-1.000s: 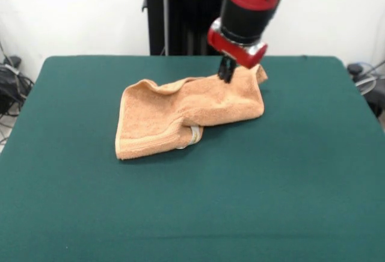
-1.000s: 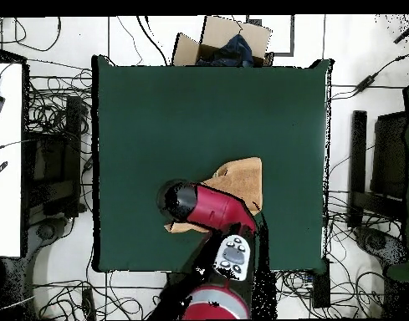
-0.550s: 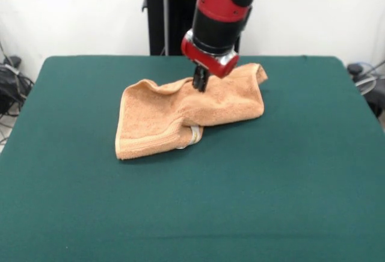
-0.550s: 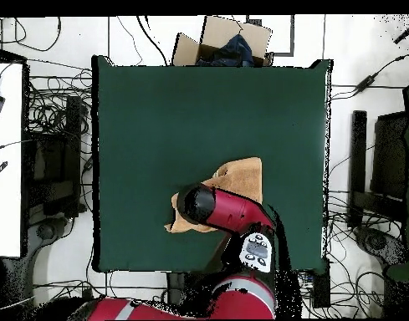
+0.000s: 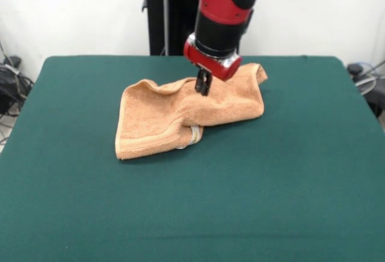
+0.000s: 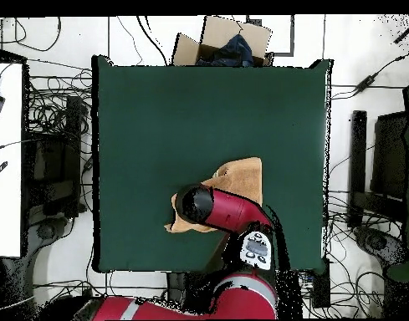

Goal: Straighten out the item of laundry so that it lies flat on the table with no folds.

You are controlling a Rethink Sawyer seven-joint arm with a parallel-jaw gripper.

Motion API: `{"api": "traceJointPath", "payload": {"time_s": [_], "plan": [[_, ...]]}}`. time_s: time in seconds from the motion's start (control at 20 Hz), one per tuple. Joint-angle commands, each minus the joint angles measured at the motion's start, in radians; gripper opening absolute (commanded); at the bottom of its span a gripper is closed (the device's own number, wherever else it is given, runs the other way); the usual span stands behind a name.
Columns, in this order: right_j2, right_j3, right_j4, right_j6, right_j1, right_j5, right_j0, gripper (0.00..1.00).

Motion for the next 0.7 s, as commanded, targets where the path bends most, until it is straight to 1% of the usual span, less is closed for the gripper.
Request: {"api": "traceJointPath", "payload": {"time_s": [0.05, 0.1, 0.25, 0.7], "plan": [[0.155, 0.033, -0.001, 0.066, 0.019, 0.015, -0.031, 0.00], [0.148, 0.031, -0.003, 0.076, 0.018, 0.011, -0.020, 0.00], [0.143, 0.053, -0.003, 0.120, 0.032, -0.073, -0.004, 0.00], [0.146, 0.064, -0.023, 0.140, 0.086, -0.203, -0.001, 0.00]]}}
